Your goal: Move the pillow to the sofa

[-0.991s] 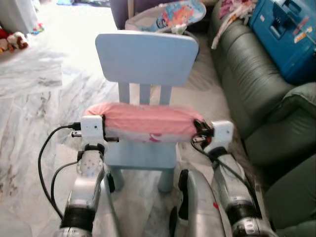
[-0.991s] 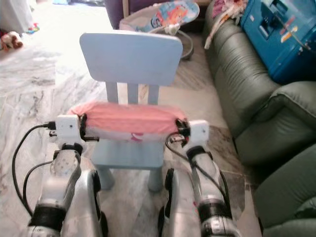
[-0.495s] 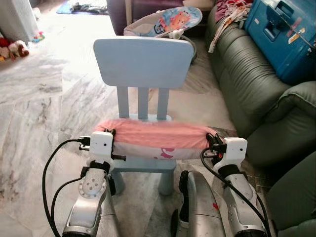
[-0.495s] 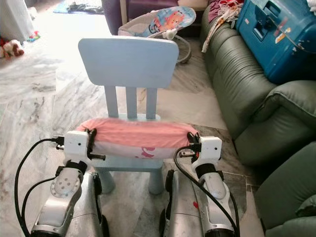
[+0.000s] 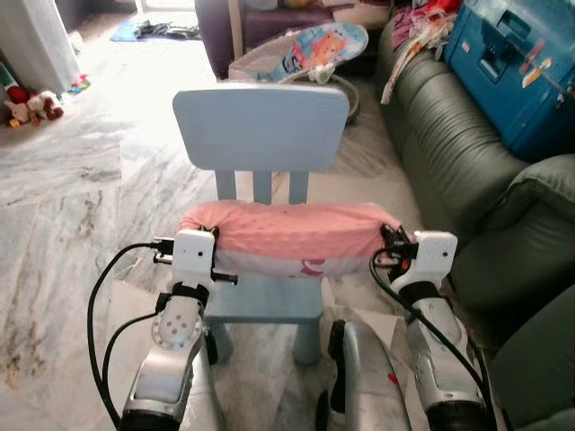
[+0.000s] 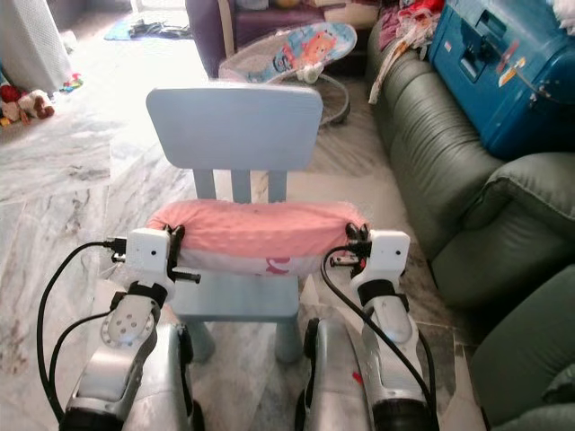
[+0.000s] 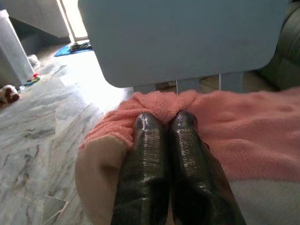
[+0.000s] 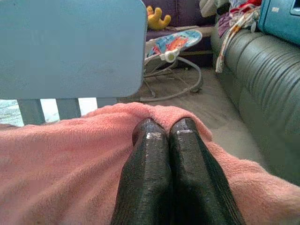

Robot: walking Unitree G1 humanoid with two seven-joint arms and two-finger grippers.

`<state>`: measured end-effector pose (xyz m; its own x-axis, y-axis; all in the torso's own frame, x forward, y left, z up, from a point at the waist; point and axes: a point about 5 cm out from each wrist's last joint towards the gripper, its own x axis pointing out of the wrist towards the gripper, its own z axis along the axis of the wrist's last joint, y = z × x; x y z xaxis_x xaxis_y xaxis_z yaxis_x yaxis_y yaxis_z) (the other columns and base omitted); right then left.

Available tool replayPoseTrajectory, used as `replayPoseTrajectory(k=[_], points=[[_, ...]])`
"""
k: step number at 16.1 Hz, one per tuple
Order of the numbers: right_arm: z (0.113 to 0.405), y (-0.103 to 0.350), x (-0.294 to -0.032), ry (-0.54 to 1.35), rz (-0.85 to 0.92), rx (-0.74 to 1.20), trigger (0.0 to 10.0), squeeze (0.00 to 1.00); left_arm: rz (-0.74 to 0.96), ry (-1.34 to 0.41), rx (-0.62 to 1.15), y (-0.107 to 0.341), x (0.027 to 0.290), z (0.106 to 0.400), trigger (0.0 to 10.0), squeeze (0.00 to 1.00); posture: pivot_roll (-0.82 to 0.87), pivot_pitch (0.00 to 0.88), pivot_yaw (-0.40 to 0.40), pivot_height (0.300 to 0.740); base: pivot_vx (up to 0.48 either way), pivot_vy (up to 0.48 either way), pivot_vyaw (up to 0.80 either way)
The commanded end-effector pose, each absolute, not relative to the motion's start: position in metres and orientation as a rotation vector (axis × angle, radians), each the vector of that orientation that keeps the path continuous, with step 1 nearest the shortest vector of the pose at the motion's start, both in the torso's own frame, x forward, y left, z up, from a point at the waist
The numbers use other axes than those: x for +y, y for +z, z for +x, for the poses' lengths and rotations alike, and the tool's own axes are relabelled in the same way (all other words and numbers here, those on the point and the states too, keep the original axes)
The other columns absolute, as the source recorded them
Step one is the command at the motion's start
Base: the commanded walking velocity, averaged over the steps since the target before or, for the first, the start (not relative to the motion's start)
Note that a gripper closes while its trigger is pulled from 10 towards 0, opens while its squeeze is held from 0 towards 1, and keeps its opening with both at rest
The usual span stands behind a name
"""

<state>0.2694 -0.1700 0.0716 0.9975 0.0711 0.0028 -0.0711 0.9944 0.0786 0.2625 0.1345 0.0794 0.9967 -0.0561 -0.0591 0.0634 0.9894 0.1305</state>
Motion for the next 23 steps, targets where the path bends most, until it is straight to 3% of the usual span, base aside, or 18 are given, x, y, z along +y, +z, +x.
replayPoseTrajectory(k=[1,8,12,15,22,23], points=[[0.271,0.079,-0.170,0.072,0.070,-0.023,10.0,0.00,0.131,-0.034,0.045,0.083,0.136,0.264,10.0,0.00,0.04,0.000,-0.017,0.623,0.000,0.000,0.00],[0.280,0.085,-0.169,0.092,0.064,-0.030,10.0,0.00,0.119,-0.028,0.041,0.084,0.128,0.272,10.0,0.00,0.03,0.000,-0.020,0.699,0.000,0.000,0.00],[0.286,0.093,-0.165,0.117,0.028,-0.068,10.0,0.00,0.114,-0.069,0.028,0.087,0.121,0.282,10.0,0.00,0.02,0.000,-0.017,0.704,0.000,0.000,0.00],[0.297,0.103,-0.164,0.111,0.029,-0.094,10.0,0.00,0.107,-0.084,0.017,0.091,0.116,0.287,10.0,0.00,0.02,0.000,-0.016,0.740,0.000,0.000,0.00],[0.293,0.107,-0.167,0.083,0.032,-0.120,10.0,0.00,0.030,-0.065,0.081,0.084,0.120,0.285,10.0,0.00,0.02,0.000,-0.025,0.740,0.000,0.000,0.00],[0.292,0.104,-0.168,0.059,0.040,-0.112,10.0,0.00,0.062,-0.070,0.024,0.089,0.122,0.285,10.0,0.00,0.02,0.000,-0.017,0.740,0.000,0.000,0.00]])
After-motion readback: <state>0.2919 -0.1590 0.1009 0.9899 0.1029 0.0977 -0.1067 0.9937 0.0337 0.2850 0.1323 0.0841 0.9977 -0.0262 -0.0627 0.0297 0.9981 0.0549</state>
